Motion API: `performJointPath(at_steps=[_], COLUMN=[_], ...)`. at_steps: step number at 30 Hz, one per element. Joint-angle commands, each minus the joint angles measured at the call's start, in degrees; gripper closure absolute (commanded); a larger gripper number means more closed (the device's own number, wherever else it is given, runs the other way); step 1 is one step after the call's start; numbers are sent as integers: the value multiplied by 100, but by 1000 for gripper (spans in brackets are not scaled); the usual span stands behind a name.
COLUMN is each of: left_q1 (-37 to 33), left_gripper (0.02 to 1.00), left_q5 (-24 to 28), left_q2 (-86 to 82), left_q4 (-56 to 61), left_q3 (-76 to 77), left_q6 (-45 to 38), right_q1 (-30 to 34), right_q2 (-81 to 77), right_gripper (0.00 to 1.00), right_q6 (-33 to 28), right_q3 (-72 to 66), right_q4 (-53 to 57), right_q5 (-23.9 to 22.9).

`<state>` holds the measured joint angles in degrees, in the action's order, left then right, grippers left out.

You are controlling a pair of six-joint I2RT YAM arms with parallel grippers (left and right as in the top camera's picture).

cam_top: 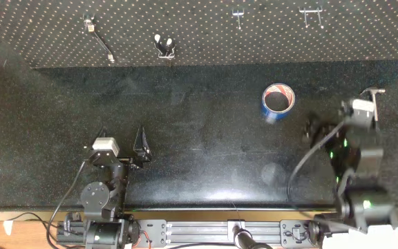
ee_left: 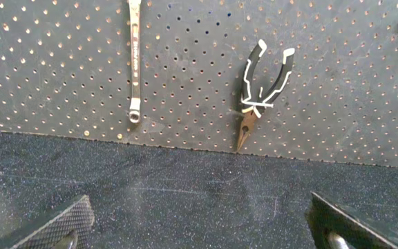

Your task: Place Tools Onto Pegboard

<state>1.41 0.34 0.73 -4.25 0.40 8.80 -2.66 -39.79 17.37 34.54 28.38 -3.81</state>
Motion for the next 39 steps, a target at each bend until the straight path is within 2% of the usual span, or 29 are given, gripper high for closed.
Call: performJointPath(at_steps=[1, 2, 5, 6, 11, 20, 21, 22, 23, 24, 26, 27, 29, 33, 39], left_q1=[17, 17, 17, 17, 17, 17, 17, 17, 17, 17, 17, 17, 17, 17, 17], left_gripper=[23, 23, 25, 23, 23, 23, 25, 23, 23, 23, 23, 23, 23, 23, 23], left_q5=[76, 76, 76, 76, 76, 76, 76, 76, 76, 76, 76, 76, 76, 76, 76], left_q2=[-55, -55, -55, -55, -55, -55, -55, -55, -55, -55, -55, -55, -55, -55, -55], left_q4=[-46, -46, -46, -46, -46, -44, -46, -44, -44, -46, -46, -46, -46, -46, -46], left_q3=[-9, -9, -9, -9, -9, -9, -9, -9, -9, -9, -9, -9, -9, -9, -9], left_q6=[-74, -74, -74, -74, -74, -74, -74, -74, -74, -74, -74, -74, -74, -74, -74], right_q1=[-909, -1097, -1615, -1676, -1893, -1891, -1893, -1891, -1893, -1891, -1891, -1891, -1891, -1893, -1989], right_q2=[-2065, -2468, -4061, -4360, -5722, -6634, -6690, -6741, -6767, -6769, -6769, -6769, -6769, -6432, -3672], right_gripper=[66, 66, 66, 66, 66, 71, 159, 305, 505, 535, 698, 814, 921, 923, 925], right_q6=[240, 273, 1102, 1156, 1156, 1088, 1088, 1088, 1088, 1086, 1088, 1088, 1088, 1115, 1110], right_q3=[2063, 2347, 3195, 3324, 4046, 4131, 4131, 4131, 4131, 4131, 4131, 4129, 4129, 4129, 4129], right_q4=[920, 984, 1449, 1574, 2210, 1993, 1987, 1987, 1993, 1996, 2020, 2057, 2166, 2127, 973], right_q5=[79, 79, 61, 98, 238, 254, 181, 162, 142, 133, 55, 24, -151, -155, -190])
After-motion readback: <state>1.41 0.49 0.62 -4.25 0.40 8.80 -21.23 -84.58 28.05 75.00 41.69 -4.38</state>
